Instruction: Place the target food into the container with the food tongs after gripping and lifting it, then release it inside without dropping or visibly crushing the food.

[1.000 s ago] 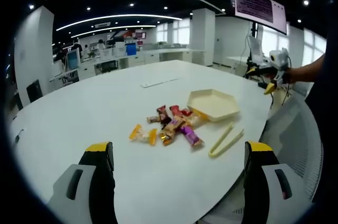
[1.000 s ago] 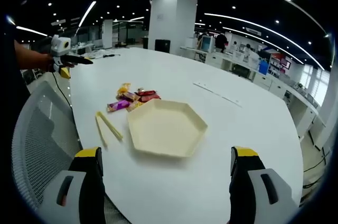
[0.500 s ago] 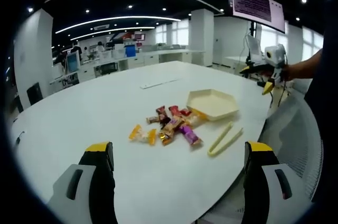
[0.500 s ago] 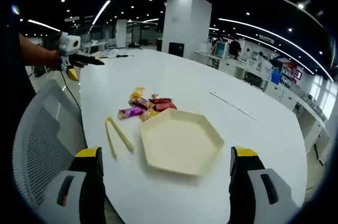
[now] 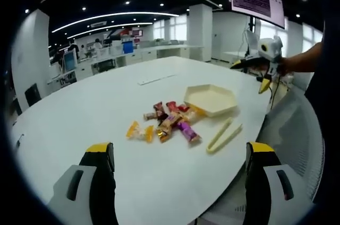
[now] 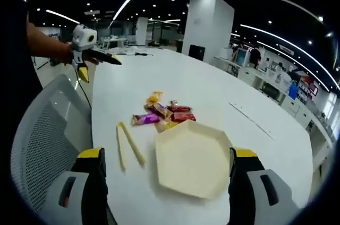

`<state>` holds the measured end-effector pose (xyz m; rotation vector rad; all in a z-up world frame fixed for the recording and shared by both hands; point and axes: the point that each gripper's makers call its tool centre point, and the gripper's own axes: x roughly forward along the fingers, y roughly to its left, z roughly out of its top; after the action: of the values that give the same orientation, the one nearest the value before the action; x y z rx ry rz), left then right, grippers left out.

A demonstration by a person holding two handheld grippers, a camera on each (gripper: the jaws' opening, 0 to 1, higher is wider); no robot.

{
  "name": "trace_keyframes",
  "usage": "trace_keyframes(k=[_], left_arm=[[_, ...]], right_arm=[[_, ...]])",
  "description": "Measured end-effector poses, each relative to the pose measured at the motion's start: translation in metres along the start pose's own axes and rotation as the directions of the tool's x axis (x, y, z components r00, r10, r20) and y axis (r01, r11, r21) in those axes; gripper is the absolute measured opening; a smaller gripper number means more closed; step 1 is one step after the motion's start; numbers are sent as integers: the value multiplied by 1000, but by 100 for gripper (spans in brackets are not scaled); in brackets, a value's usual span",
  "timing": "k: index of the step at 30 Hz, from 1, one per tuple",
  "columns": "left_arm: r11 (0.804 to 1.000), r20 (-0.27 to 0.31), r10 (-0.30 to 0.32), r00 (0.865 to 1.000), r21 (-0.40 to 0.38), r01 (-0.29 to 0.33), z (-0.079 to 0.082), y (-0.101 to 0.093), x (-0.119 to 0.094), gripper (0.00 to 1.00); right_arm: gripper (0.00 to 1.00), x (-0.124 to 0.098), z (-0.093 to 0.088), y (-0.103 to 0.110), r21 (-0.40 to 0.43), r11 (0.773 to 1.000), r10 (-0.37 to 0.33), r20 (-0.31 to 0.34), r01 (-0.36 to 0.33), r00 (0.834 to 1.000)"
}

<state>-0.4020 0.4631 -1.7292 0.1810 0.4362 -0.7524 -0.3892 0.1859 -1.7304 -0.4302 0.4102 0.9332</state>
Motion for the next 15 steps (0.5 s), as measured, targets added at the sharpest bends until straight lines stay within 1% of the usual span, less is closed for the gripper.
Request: trace_keyframes(k=[2,5,11,15], left_arm=[[1000,4,3,1000,2,-3,3,-1,1,100],[1000,10,4,1000,-3,-4,6,-1,1,100],[1000,3,3,1000,-15,-3,5,-4,2,100],[1000,6,8,1000,-25,-7,4,-4,0,100]], right_arm=[[95,4,2,4,0,1000,11,1,-11,1000],[93,9,4,9,-12,999,32,12,-32,999],[92,21,3,19,-17,997,70,10,-70,998],[88,29,3,25,-30,995,97,9,-96,995]])
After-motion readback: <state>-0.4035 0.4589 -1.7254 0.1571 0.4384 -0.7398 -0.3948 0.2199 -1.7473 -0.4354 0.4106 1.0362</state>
